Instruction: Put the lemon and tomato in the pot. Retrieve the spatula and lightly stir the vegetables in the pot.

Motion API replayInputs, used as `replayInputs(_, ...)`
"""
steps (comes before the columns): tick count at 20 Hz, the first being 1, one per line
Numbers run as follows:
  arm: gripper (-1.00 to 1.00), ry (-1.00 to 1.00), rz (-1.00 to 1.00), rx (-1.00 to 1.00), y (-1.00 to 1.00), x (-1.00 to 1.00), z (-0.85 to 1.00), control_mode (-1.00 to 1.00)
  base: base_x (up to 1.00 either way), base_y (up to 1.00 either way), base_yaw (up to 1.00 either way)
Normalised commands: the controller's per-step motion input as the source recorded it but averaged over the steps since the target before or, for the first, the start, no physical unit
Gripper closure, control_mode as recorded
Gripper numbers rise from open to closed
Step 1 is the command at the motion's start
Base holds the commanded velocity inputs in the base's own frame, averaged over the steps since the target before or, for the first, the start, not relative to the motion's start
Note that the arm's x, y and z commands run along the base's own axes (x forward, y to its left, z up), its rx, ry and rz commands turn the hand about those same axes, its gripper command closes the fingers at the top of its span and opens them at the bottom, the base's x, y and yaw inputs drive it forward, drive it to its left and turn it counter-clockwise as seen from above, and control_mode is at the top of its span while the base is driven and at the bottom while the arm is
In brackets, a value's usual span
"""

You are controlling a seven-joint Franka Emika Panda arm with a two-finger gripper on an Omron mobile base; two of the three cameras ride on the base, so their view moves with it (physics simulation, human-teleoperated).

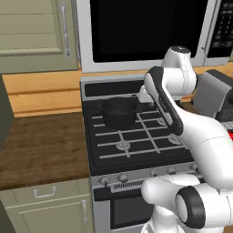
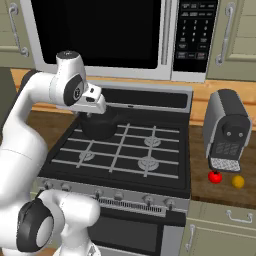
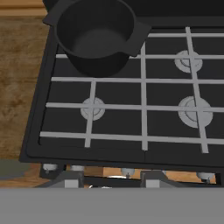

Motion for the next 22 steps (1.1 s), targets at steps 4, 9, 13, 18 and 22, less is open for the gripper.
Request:
replayInputs(4,-1.0,0.0,0.0,0.0,-0.05,-0.03,0.0,-1.0,0.0,0.0,0.0)
replayInputs(9,-1.0,0.0,-0.03,0.02,-0.69,-0.04,0.0,-1.0,0.0,0.0,0.0)
replayInputs(13,-1.0,0.0,-0.08,0.03,-1.0,-0.01,-0.04,-1.0,0.0,0.0,0.0)
replayInputs(18,-1.0,0.03,-0.11,0.0,-1.0,-0.01,-0.23,-1.0,0.0,0.0,0.0)
replayInputs(22,-1.0,0.06,-0.1,0.0,-1.0,0.0,-0.45,-1.0,0.0,0.0,0.0)
